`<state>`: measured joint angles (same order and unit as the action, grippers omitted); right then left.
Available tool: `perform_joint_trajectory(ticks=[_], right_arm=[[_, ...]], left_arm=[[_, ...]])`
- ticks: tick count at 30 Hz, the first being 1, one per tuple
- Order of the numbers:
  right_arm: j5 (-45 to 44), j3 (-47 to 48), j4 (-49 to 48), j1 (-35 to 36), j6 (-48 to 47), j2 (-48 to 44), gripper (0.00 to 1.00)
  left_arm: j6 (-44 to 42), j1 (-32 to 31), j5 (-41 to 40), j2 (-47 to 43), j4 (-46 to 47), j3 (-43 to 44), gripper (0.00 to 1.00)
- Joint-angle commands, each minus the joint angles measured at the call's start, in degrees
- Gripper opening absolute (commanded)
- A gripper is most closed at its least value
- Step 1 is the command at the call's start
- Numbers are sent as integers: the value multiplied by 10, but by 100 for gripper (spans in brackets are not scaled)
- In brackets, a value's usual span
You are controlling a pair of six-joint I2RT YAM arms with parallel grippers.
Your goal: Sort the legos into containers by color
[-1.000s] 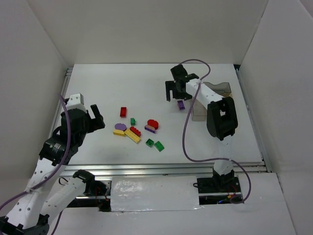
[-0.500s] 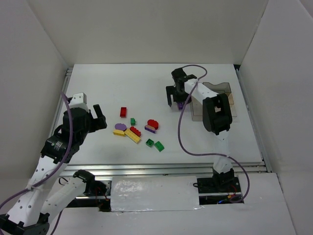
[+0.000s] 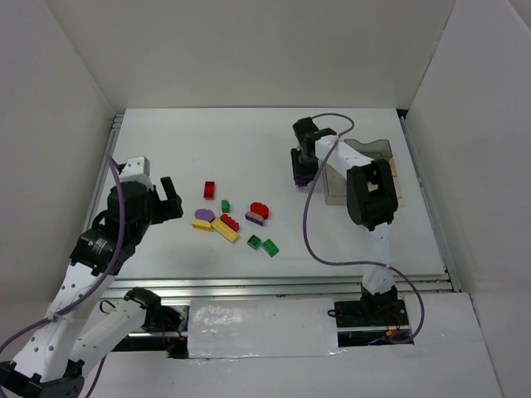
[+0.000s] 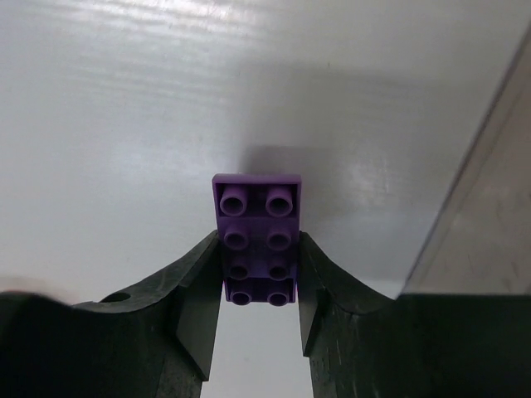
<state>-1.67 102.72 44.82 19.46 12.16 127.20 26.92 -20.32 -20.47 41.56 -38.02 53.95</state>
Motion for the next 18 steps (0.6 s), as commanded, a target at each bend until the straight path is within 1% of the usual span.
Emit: perform_joint_trajectory(ticks=[1, 4, 8, 10, 11, 13, 14, 18], right_arm=[[4, -16, -25, 0, 16, -127, 18], [-18, 5, 0, -20, 13, -154, 19], [-53, 50, 48, -61, 7, -129, 19], [-84, 42, 51, -78, 8, -121, 19], [-90, 29, 50, -97, 8, -121, 19], [-91, 6, 38, -113, 8, -126, 19], [-90, -1, 33, -125, 8, -128, 21], [-67, -19, 24, -134, 2, -137, 31]], left_arm=[[-13, 5, 9, 2, 28, 1, 100], [-13, 5, 10, 2, 27, 1, 99], [-13, 5, 11, -1, 26, 1, 99], [-13, 5, 11, -3, 29, 0, 99], [-13, 5, 12, -3, 29, -1, 99], [-13, 5, 16, -3, 29, -1, 99], [-14, 5, 17, -2, 30, -1, 99], [-18, 5, 29, 7, 31, 0, 100]])
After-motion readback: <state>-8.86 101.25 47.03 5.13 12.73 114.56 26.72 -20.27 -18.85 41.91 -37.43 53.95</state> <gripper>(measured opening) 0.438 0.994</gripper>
